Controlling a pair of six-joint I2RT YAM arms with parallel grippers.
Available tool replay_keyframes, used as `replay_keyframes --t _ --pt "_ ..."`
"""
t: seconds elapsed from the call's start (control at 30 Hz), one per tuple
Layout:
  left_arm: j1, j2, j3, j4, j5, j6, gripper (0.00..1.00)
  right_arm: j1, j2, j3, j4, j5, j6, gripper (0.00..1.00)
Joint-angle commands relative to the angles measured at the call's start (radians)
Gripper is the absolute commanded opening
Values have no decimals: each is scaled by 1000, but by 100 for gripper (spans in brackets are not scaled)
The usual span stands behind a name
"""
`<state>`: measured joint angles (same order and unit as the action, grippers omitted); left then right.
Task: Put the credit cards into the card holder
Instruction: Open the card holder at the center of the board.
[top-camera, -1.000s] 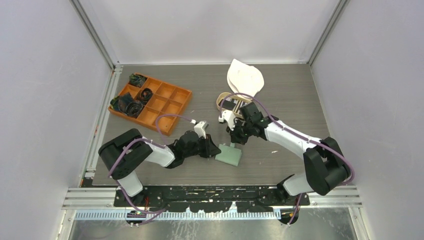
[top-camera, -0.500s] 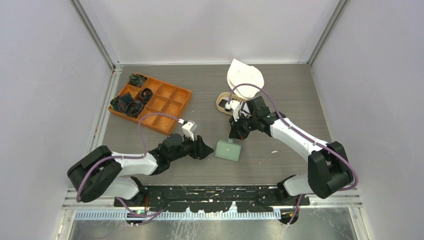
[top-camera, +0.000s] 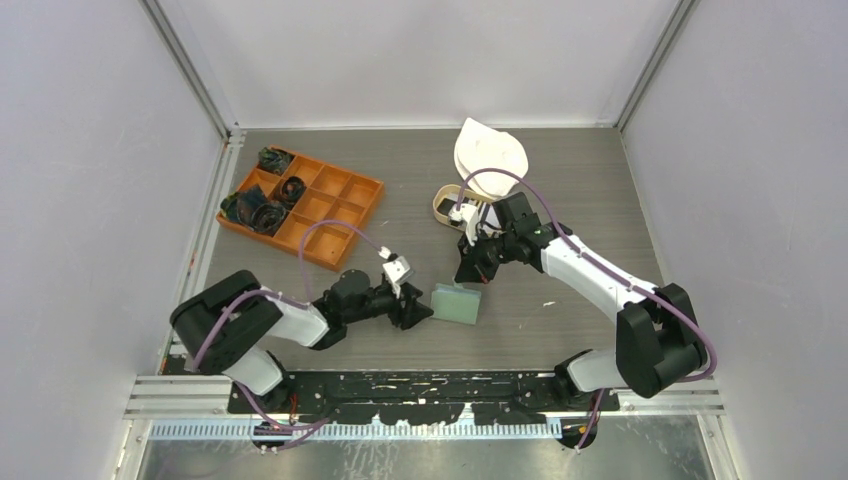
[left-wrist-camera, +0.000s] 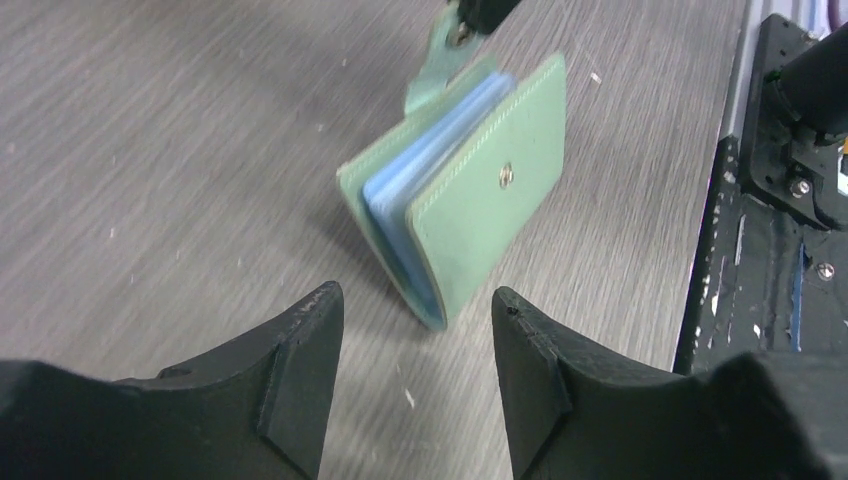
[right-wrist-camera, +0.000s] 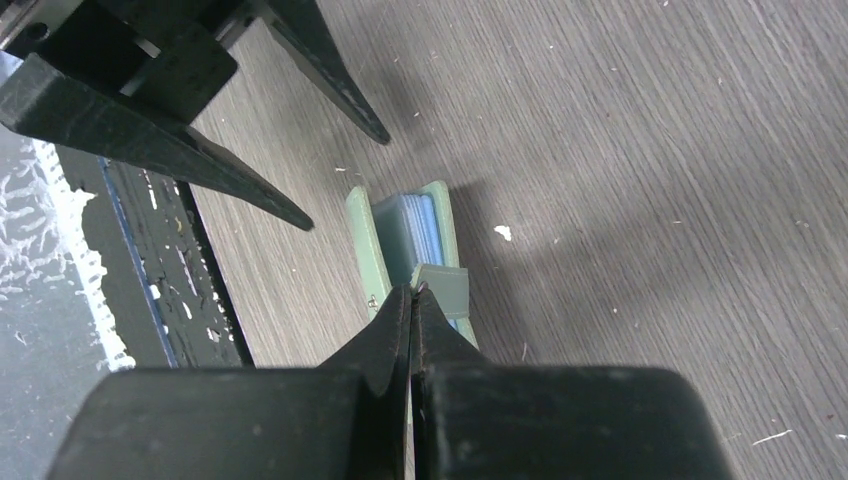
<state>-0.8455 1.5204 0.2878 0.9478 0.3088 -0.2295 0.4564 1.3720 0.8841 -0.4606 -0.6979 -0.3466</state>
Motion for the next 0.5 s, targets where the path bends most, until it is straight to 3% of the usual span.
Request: replay_keyframes --t 0.0,0.13,0.3,0.37,0.47 --pt "0 92 59 234 77 62 56 0 -34 47 -8 -44 -23 1" --pt "2 192 62 414 131 10 48 -2 -40 48 -6 -39 -21 1" --pt "-8 230 50 483 242 -58 22 -10 -64 45 37 28 21 1" --pt "-24 217 30 483 261 -54 22 -15 -80 39 68 76 46 1" --pt "-46 208 6 482 283 -52 29 -21 -100 31 101 102 75 1"
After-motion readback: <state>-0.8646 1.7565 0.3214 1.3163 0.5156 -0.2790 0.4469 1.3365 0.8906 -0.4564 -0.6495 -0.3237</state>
